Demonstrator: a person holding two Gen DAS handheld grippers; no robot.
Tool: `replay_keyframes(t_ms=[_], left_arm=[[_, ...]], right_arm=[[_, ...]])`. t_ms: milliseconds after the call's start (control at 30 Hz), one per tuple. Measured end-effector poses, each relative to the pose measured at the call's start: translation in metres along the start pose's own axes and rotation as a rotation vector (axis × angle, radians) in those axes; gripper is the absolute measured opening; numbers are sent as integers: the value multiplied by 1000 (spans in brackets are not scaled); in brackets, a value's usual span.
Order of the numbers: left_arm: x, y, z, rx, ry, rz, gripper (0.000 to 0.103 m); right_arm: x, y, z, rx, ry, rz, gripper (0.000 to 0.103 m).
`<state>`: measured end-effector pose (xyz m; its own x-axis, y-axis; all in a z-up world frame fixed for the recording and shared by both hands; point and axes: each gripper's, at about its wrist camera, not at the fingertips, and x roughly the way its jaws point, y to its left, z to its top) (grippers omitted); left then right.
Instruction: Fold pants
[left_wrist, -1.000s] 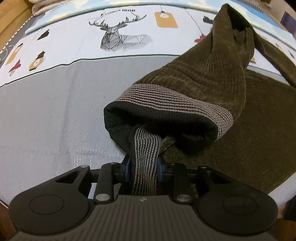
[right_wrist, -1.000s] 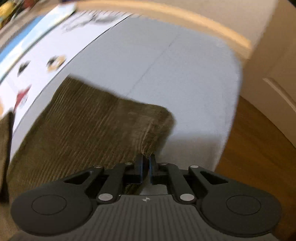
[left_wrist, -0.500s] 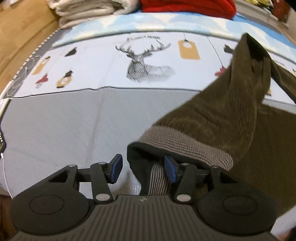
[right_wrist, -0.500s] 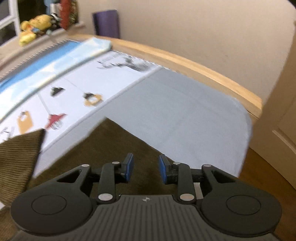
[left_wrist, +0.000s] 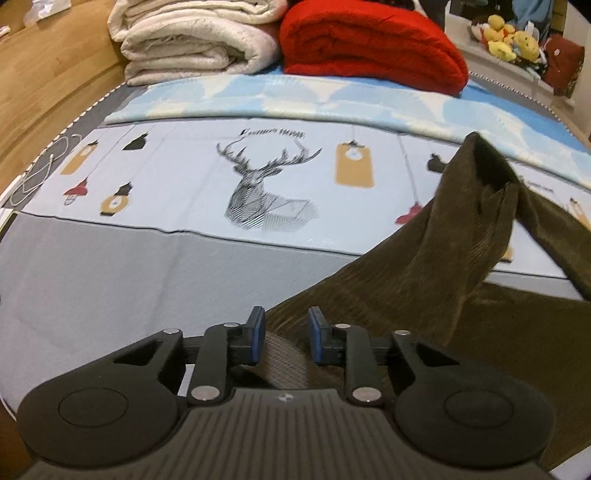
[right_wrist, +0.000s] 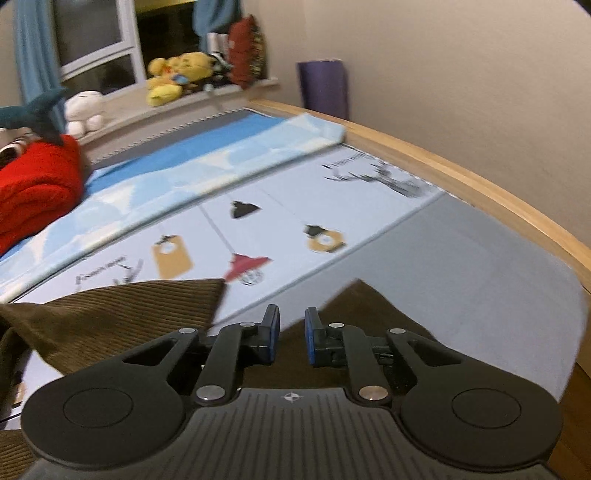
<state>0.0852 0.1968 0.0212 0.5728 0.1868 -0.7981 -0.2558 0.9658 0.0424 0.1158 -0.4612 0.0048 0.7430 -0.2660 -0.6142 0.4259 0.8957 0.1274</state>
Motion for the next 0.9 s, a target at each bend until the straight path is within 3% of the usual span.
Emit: replay_keyframes(t_ms=[300, 500, 600, 667, 733, 900], left_arm=[[3, -17, 18, -26, -5, -63, 27], [19, -33, 24, 38, 42, -80, 27], [25, -49, 24, 98, 73, -136, 34], [29, -61, 22, 140, 101, -180, 43], [32, -75, 17, 195, 139, -223, 63], [47, -107, 0, 381, 195, -194, 66]], right_arm=[[-3, 43, 1, -39, -8, 103, 15], [13, 76, -6, -95, 76, 207, 15], [26, 101, -16, -178, 143, 260, 17], [34, 119, -25, -237, 192, 293, 25], [41, 140, -34, -321, 221, 309, 33], [59, 188, -67, -608, 245, 283, 43]])
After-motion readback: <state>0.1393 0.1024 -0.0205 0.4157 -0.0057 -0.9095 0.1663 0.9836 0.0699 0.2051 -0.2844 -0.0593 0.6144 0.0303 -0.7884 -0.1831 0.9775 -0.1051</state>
